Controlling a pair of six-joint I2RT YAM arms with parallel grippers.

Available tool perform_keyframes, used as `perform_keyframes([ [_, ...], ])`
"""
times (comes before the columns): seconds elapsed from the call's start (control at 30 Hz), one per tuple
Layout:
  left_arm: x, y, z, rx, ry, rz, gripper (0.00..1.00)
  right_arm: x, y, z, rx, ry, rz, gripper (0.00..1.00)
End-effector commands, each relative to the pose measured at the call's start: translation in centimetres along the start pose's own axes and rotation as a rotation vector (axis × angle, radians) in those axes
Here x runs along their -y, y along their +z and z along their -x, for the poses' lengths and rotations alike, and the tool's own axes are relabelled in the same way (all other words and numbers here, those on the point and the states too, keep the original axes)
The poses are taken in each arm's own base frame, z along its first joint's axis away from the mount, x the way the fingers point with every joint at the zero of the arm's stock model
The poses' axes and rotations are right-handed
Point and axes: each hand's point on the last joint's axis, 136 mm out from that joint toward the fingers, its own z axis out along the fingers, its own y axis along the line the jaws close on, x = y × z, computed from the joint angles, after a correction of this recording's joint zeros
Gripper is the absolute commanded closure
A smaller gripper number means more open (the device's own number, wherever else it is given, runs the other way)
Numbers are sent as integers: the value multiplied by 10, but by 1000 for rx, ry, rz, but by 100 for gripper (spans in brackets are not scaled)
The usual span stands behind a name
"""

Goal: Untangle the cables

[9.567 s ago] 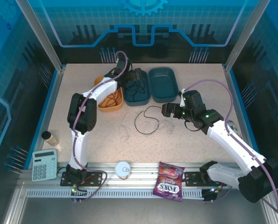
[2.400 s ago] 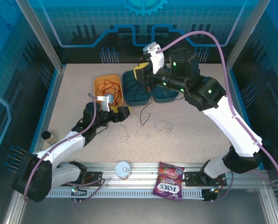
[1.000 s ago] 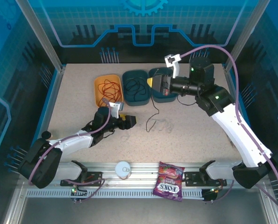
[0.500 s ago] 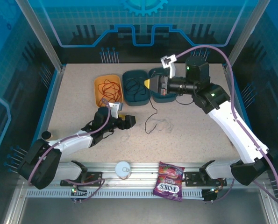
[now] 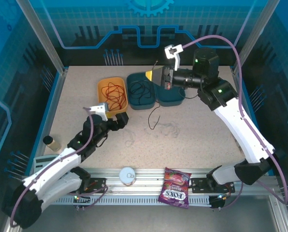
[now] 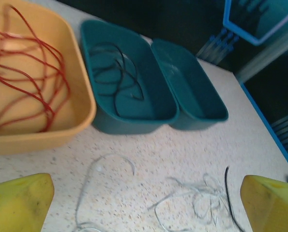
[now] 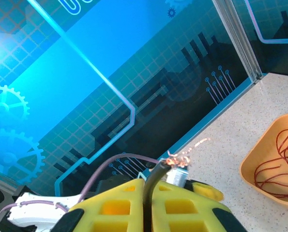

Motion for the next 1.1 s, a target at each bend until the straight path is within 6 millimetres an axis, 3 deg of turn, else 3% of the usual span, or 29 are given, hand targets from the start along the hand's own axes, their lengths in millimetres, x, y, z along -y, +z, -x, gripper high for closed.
perform_keyframes([
  [0.0, -29, -17, 3, 39, 1, 146, 1, -15, 1, 22, 42, -75, 57, 90],
  [0.3, -32, -36, 9, 58, 5, 159, 1, 13, 34, 59, 75, -150, 37, 90],
  [0.57, -34, -39, 8, 53, 2, 166, 1, 70, 64, 89, 118, -189, -58, 90],
  [0.83, -37, -41, 5, 47, 8, 174, 1, 148, 91, 85, 96, -172, -179, 91],
  [1.07, -39, -41, 3, 38, 10, 181, 1, 209, 109, 59, 50, -82, -304, 91],
])
